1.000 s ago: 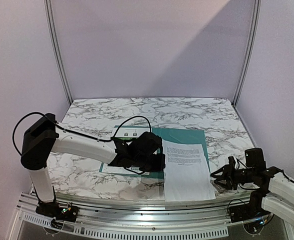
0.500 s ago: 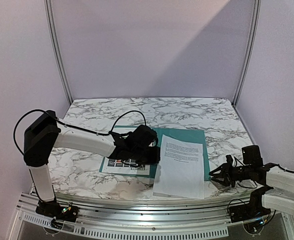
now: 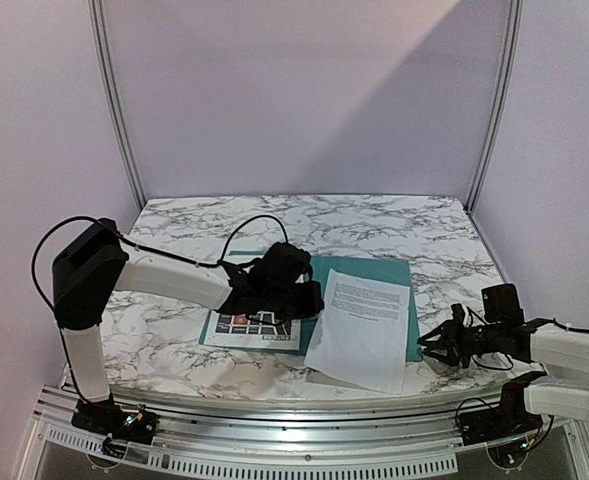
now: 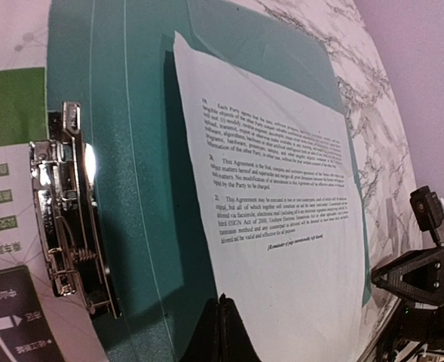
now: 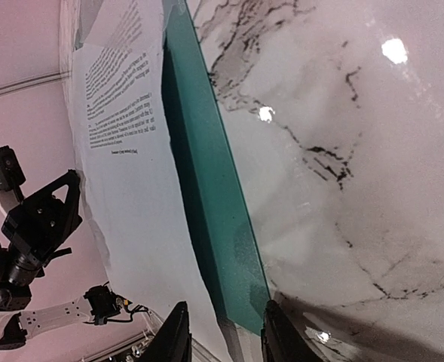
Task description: Put the files into the folder
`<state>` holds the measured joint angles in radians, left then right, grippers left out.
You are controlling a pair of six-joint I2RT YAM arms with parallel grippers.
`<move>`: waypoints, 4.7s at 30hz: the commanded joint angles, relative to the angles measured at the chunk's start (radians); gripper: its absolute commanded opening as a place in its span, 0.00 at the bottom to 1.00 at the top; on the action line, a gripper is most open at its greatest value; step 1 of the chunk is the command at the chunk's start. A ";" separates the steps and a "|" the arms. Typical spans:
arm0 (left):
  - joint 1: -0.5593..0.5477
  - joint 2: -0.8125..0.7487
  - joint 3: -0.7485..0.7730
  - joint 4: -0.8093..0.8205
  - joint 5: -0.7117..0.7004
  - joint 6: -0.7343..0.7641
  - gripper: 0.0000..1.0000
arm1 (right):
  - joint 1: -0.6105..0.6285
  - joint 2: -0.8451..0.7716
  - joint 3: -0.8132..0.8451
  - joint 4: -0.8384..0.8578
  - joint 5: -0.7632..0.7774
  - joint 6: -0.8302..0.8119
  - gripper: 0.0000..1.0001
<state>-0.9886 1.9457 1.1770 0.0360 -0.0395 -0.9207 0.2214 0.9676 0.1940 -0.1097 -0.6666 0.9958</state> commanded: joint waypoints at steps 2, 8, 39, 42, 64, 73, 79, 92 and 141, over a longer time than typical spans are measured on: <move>0.007 0.023 -0.044 0.138 -0.006 -0.119 0.00 | -0.002 0.020 0.039 0.045 0.013 -0.006 0.32; -0.002 0.046 -0.048 0.190 0.010 -0.139 0.00 | -0.002 0.067 0.060 0.047 0.017 -0.028 0.33; -0.053 0.141 0.000 0.254 0.115 -0.139 0.27 | -0.002 0.124 0.018 0.100 0.011 -0.032 0.32; -0.056 0.137 0.004 0.232 0.094 -0.132 0.21 | -0.002 0.130 0.006 0.133 0.010 -0.034 0.32; 0.015 0.066 -0.056 0.215 -0.027 -0.180 0.00 | -0.002 0.116 0.026 0.111 0.016 -0.048 0.31; 0.021 0.083 -0.071 0.281 0.012 -0.192 0.00 | -0.002 0.128 0.023 0.121 0.015 -0.050 0.31; 0.022 0.148 -0.016 0.331 0.032 -0.183 0.00 | -0.002 0.123 0.025 0.115 0.015 -0.047 0.31; 0.025 0.209 0.093 0.285 0.019 -0.086 0.00 | -0.002 0.121 0.023 0.114 0.017 -0.053 0.31; 0.114 0.288 0.212 0.154 0.156 0.069 0.00 | -0.002 0.180 0.044 0.135 0.008 -0.054 0.30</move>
<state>-0.8970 2.2219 1.3811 0.1852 0.1528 -0.8200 0.2214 1.1336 0.2329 0.0341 -0.6697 0.9520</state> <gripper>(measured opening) 0.005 0.305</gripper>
